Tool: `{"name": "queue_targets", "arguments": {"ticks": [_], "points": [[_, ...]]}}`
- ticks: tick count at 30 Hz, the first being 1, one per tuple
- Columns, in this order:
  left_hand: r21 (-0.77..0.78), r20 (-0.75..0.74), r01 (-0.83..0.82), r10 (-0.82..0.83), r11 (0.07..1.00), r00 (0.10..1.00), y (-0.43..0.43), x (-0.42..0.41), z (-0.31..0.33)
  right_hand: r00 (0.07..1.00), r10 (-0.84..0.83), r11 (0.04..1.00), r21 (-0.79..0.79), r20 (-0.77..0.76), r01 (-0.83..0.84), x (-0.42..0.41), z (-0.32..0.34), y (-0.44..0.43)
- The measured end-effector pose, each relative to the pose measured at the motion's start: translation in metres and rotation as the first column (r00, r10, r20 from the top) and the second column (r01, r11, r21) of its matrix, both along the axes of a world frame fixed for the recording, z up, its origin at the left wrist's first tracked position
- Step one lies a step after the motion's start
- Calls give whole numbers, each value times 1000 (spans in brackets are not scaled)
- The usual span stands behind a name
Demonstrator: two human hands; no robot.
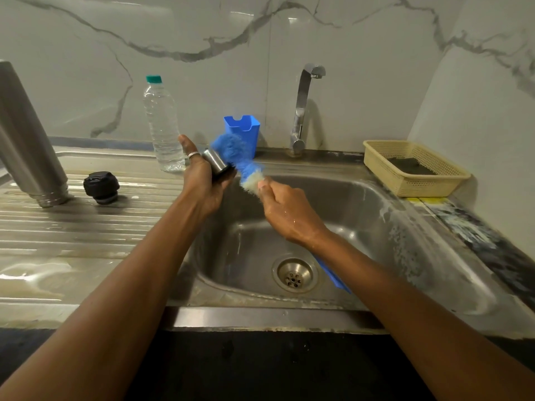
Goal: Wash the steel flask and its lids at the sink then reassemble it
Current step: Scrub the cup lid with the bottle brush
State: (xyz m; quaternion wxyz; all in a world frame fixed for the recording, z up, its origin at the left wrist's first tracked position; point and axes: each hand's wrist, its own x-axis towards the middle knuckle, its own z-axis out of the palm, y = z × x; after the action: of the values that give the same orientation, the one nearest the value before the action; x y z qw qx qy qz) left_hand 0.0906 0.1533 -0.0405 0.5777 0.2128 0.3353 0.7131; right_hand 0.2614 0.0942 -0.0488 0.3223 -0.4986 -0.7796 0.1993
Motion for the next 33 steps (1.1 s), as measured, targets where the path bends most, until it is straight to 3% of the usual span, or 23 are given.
{"name": "queue_targets", "arguments": {"ticks": [7, 11, 21, 27, 33], "points": [[-17, -26, -37, 36, 999, 999, 2, -2, -2, 1000, -22, 999, -31, -13, 21, 0, -3, 5], [28, 40, 13, -14, 1000, 999, 3, -6, 1, 1000, 21, 1000, 5, 5, -21, -1, -1, 0], [37, -15, 150, -149, 988, 989, -2, 3, 4, 995, -69, 996, -68, -75, 64, 7, 3, 13], [83, 94, 172, -180, 982, 979, -1, -1, 2, 996, -38, 999, -30, -80, 35, 5, 3, 6], [77, 121, 96, -105, 992, 987, -7, 2, 3, 992, -78, 995, -68, -97, 72, 2, 1, 6]]}}
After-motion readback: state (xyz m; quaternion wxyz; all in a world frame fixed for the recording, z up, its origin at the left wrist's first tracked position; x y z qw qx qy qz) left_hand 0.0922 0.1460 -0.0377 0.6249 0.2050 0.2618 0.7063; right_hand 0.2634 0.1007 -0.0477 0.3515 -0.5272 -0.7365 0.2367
